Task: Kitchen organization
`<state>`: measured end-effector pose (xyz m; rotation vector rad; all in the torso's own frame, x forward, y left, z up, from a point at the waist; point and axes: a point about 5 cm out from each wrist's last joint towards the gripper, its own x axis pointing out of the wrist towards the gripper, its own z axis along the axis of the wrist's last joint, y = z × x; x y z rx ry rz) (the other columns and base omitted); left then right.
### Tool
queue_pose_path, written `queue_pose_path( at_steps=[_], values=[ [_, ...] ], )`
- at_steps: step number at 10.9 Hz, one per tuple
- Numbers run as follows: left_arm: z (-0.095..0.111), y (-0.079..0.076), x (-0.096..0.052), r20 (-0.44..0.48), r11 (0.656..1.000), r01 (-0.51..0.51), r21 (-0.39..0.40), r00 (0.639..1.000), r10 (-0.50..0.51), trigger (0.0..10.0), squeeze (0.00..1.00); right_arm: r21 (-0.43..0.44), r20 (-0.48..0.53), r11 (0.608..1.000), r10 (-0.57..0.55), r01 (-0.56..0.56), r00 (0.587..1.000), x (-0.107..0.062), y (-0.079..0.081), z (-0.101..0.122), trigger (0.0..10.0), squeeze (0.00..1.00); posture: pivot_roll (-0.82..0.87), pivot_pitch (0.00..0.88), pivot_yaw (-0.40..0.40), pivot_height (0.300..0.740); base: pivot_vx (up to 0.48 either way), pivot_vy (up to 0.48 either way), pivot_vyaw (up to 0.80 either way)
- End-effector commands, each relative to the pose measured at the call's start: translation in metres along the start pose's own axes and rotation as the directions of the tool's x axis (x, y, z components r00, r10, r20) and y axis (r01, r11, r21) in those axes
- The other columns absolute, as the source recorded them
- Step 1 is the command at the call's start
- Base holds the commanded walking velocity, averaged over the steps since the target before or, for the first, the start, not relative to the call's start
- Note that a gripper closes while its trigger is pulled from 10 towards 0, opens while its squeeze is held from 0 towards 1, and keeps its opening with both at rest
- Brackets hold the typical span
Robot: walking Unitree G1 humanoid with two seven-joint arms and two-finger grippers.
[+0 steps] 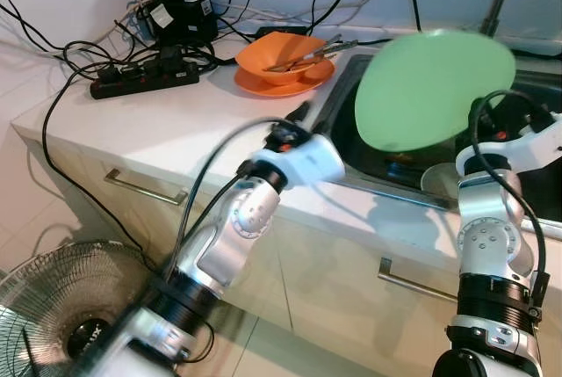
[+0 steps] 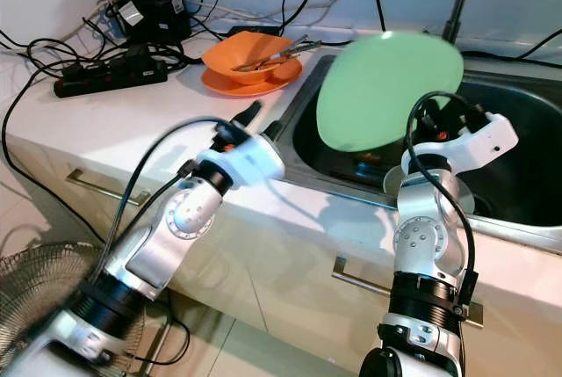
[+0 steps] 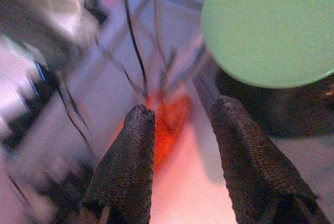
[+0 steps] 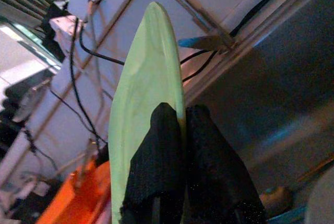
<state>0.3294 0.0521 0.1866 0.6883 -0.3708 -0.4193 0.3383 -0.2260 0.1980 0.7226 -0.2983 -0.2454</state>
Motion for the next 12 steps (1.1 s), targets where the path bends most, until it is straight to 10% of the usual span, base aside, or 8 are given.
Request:
queue_pose_path(
  at_steps=[1, 3, 6, 9, 12],
  values=[
    [-0.021, 0.001, -0.008, -0.096, 0.989, -0.005, -0.148, 0.995, -0.009, 10.0, 0.0, -0.054, 0.052, 0.998, 0.039, -0.036, 0.998, 0.007, 0.012, 0.008, 10.0, 0.0, 0.07, 0.039, 0.116, 0.74, 0.0, 0.0, 0.0],
    [-0.027, -0.005, -0.012, -0.134, 0.909, 0.001, -0.417, 0.989, -0.062, 10.0, 0.0, -0.17, 0.057, 0.985, 0.035, -0.025, 0.998, 0.015, 0.007, 0.006, 10.0, 0.0, 0.07, 0.037, 0.114, 0.74, 0.0, 0.0, 0.0],
    [-0.027, -0.018, -0.016, -0.128, 0.799, 0.065, -0.597, 0.976, -0.175, 10.0, 0.0, -0.344, 0.017, 0.939, 0.012, -0.005, 1.0, 0.032, 0.003, -0.002, 10.0, 0.0, 0.08, 0.035, 0.109, 0.74, 0.0, 0.0, 0.0],
    [-0.019, -0.022, -0.026, -0.021, 0.827, 0.115, -0.55, 0.988, -0.151, 10.0, 0.0, -0.395, -0.068, 0.919, -0.025, -0.004, 0.997, 0.041, 0.0, -0.022, 10.0, 0.0, 0.09, 0.036, 0.1, 0.74, 0.0, 0.0, 0.0],
    [-0.02, -0.022, -0.024, -0.123, 0.743, 0.111, -0.66, 0.96, -0.253, 10.0, 0.0, -0.442, -0.16, 0.897, -0.08, 0.002, 0.984, 0.041, -0.007, -0.041, 10.0, 0.0, 0.09, 0.041, 0.094, 0.74, 0.0, 0.0, 0.0]
  ],
)
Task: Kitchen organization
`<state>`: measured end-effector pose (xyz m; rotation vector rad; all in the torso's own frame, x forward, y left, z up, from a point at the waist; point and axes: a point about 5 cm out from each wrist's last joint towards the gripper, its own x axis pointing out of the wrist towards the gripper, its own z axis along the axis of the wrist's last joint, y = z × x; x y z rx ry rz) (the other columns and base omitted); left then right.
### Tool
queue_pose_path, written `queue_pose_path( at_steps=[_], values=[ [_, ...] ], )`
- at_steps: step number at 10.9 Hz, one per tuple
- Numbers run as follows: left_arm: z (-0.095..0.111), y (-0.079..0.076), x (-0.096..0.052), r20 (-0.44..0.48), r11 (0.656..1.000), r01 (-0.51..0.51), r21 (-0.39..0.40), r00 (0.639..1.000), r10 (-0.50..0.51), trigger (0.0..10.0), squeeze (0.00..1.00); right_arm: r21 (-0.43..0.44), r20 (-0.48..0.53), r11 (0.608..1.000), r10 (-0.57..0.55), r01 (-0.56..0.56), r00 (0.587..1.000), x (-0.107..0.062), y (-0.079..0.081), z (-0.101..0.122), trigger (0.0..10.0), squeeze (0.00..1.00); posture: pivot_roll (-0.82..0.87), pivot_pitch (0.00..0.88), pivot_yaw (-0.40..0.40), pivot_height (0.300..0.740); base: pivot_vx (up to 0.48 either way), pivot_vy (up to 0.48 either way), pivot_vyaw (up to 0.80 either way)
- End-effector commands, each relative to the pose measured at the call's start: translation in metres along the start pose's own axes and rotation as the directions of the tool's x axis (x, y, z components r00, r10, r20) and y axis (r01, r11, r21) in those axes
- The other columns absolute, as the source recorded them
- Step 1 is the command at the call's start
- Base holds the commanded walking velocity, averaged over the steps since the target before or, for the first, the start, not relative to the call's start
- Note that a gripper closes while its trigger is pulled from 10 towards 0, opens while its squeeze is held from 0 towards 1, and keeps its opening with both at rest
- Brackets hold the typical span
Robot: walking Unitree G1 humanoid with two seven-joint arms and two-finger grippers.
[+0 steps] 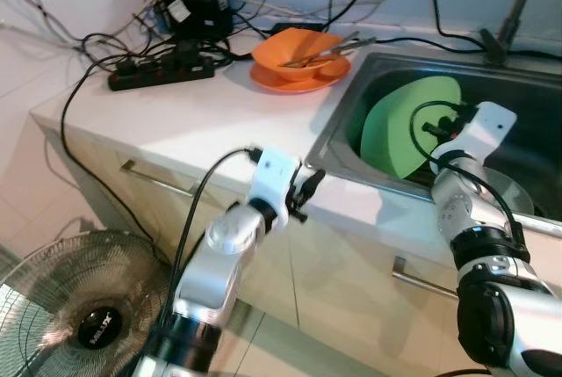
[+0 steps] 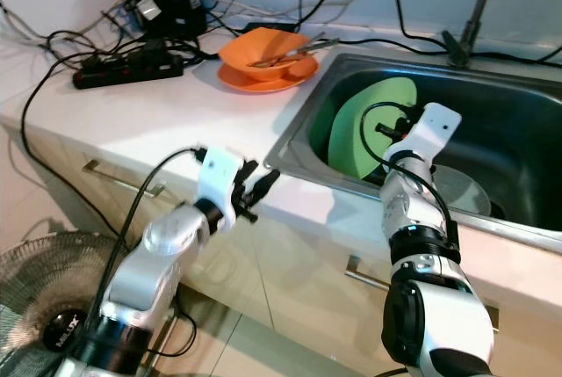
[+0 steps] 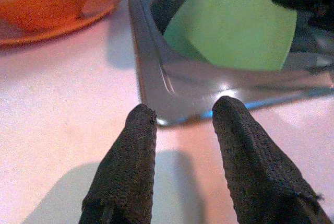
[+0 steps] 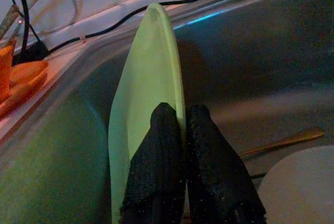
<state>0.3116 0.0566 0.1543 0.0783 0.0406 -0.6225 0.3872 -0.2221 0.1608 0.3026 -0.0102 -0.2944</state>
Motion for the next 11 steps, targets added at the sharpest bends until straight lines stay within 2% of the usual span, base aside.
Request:
queue_pose_path(
  at_steps=[1, 2, 3, 4, 5, 8, 10, 11],
  values=[
    [-0.002, 0.004, 0.001, -0.008, 1.0, -0.007, -0.013, 1.0, 0.007, 10.0, 0.0, -0.009, 0.01, 0.999, 0.032, -0.032, 0.999, 0.002, 0.009, 0.005, 10.0, 0.07, 0.09, 0.042, 0.091, 0.74, 0.0, 0.0, 0.0],
    [-0.002, 0.004, 0.001, -0.008, 1.0, -0.012, -0.013, 1.0, 0.011, 10.0, 0.0, -0.023, -0.012, 0.999, 0.032, -0.032, 0.999, 0.003, 0.01, 0.001, 10.0, 1.0, 0.09, 0.042, 0.089, 0.74, 0.0, 0.0, 0.0],
    [-0.001, 0.004, -0.002, -0.019, 1.0, -0.014, -0.016, 1.0, 0.013, 10.0, 0.0, -0.044, -0.022, 0.998, 0.035, -0.036, 0.999, 0.003, 0.011, -0.001, 10.0, 1.0, 0.1, 0.04, 0.087, 0.74, 0.0, 0.0, 0.0],
    [-0.003, 0.003, -0.003, -0.027, 1.0, -0.013, -0.018, 1.0, 0.013, 10.0, 0.0, -0.051, -0.021, 0.998, 0.036, -0.037, 0.999, 0.003, 0.013, -0.002, 10.0, 0.45, 0.1, 0.04, 0.087, 0.74, 0.0, 0.0, 0.0],
    [-0.005, 0.003, -0.004, -0.032, 1.0, -0.015, -0.018, 0.999, 0.014, 10.0, 0.0, -0.06, -0.004, 0.997, 0.042, -0.042, 0.999, 0.003, 0.014, -0.001, 10.0, 0.0, 0.09, 0.039, 0.089, 0.74, 0.0, 0.0, 0.0],
    [-0.01, 0.006, -0.004, -0.037, 0.999, -0.04, -0.026, 0.999, 0.039, 10.0, 0.0, -0.102, 0.084, 0.991, 0.1, -0.092, 0.991, 0.002, 0.023, 0.011, 10.0, 0.0, 0.09, 0.035, 0.091, 0.74, 0.0, 0.0, 0.0],
    [-0.014, 0.006, -0.004, -0.036, 0.999, -0.043, -0.028, 0.998, 0.042, 10.0, 0.0, -0.25, 0.176, 0.958, 0.188, -0.141, 0.966, -0.003, 0.031, 0.022, 10.0, 0.0, 0.07, 0.028, 0.098, 0.74, 0.0, 0.0, 0.0],
    [-0.014, 0.006, -0.004, -0.029, 0.999, -0.045, -0.026, 0.999, 0.044, 10.0, 0.0, -0.25, 0.207, 0.959, 0.189, -0.135, 0.96, -0.004, 0.03, 0.028, 10.0, 0.0, 0.07, 0.028, 0.098, 0.74, 0.0, 0.0, 0.0]
  ],
)
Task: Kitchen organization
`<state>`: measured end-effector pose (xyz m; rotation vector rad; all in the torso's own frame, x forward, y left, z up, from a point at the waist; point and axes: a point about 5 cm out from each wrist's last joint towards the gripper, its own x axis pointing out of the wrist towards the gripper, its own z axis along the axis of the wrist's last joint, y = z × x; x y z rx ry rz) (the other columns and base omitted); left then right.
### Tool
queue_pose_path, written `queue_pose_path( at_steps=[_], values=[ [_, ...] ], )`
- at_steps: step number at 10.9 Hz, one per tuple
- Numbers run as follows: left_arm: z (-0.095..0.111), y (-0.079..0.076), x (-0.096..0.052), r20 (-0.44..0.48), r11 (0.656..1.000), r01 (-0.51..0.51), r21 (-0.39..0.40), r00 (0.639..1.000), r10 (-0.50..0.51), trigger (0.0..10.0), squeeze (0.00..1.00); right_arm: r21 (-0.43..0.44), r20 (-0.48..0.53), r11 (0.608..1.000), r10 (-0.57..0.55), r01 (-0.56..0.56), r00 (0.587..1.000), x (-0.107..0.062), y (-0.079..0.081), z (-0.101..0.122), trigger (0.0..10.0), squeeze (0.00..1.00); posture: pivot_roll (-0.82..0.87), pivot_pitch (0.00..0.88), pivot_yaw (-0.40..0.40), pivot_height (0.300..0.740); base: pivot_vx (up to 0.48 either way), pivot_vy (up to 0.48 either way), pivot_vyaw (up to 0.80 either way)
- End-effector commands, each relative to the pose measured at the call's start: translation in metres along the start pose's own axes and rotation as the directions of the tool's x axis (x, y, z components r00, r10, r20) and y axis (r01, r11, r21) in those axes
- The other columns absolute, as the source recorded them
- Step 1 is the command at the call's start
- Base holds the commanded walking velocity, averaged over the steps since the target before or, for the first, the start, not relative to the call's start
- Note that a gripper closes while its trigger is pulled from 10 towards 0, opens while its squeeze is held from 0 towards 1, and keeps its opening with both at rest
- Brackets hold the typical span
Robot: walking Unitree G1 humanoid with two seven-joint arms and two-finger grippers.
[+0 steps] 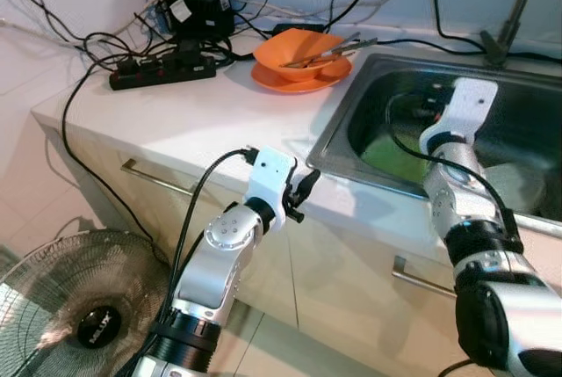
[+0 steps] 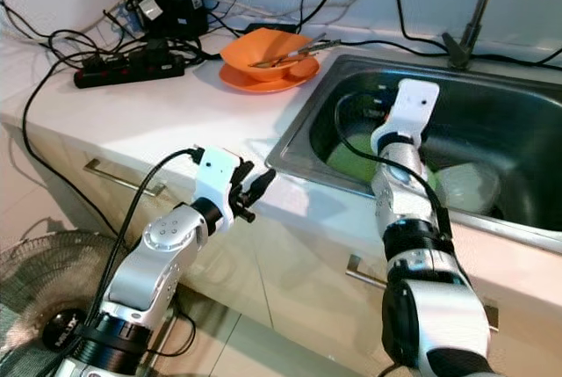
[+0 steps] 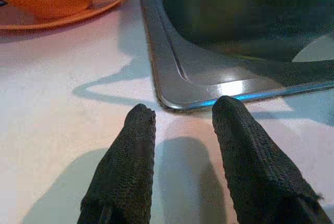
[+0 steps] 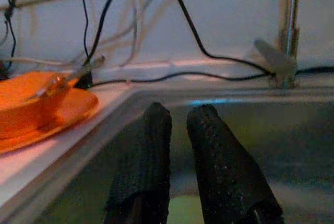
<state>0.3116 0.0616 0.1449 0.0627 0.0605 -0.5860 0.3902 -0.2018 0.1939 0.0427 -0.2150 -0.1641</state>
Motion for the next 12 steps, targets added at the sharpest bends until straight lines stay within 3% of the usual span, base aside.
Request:
queue_pose_path(
  at_steps=[1, 4, 5, 8, 11, 12],
  values=[
    [-0.003, 0.003, -0.002, 0.004, 1.0, -0.021, 0.01, 1.0, 0.021, 10.0, 0.0, 0.008, 0.041, 1.0, 0.005, -0.005, 0.999, -0.002, 0.0, 0.006, 10.0, 0.0, 0.06, 0.024, 0.097, 0.74, 0.0, 0.0, 0.0],
    [0.007, 0.015, -0.002, 0.113, 0.989, -0.13, 0.068, 0.986, 0.122, 10.0, 0.0, -0.002, 0.16, 0.992, 0.123, -0.124, 0.979, -0.023, 0.021, 0.025, 10.0, 0.0, 0.05, 0.037, 0.094, 0.74, 0.0, 0.0, 0.0],
    [0.016, 0.026, -0.004, 0.19, 0.97, -0.22, 0.1, 0.962, 0.198, 10.0, 0.0, -0.004, 0.195, 0.983, 0.183, -0.186, 0.964, -0.043, 0.028, 0.028, 10.0, 0.0, 0.03, 0.047, 0.094, 0.74, 0.0, 0.0, 0.0],
    [0.025, 0.038, -0.007, 0.28, 0.945, -0.316, 0.084, 0.918, 0.282, 10.0, 0.0, -0.024, 0.079, 0.986, 0.167, -0.165, 0.983, -0.078, 0.025, -0.012, 10.0, 0.0, 0.04, 0.061, 0.098, 0.74, 0.0, 0.0, 0.0],
    [0.02, 0.043, -0.005, 0.276, 0.937, -0.343, 0.065, 0.909, 0.313, 10.0, 0.0, 0.018, 0.072, 0.987, 0.16, -0.162, 0.984, -0.082, 0.033, -0.009, 10.0, 0.0, 0.04, 0.062, 0.1, 0.74, 0.0, 0.0, 0.0],
    [0.019, 0.044, -0.004, 0.279, 0.935, -0.348, 0.065, 0.906, 0.318, 10.0, 0.0, 0.026, 0.068, 0.986, 0.164, -0.166, 0.984, -0.082, 0.038, -0.007, 10.0, 0.0, 0.04, 0.064, 0.101, 0.74, 0.0, 0.307, -0.79]
  ],
)
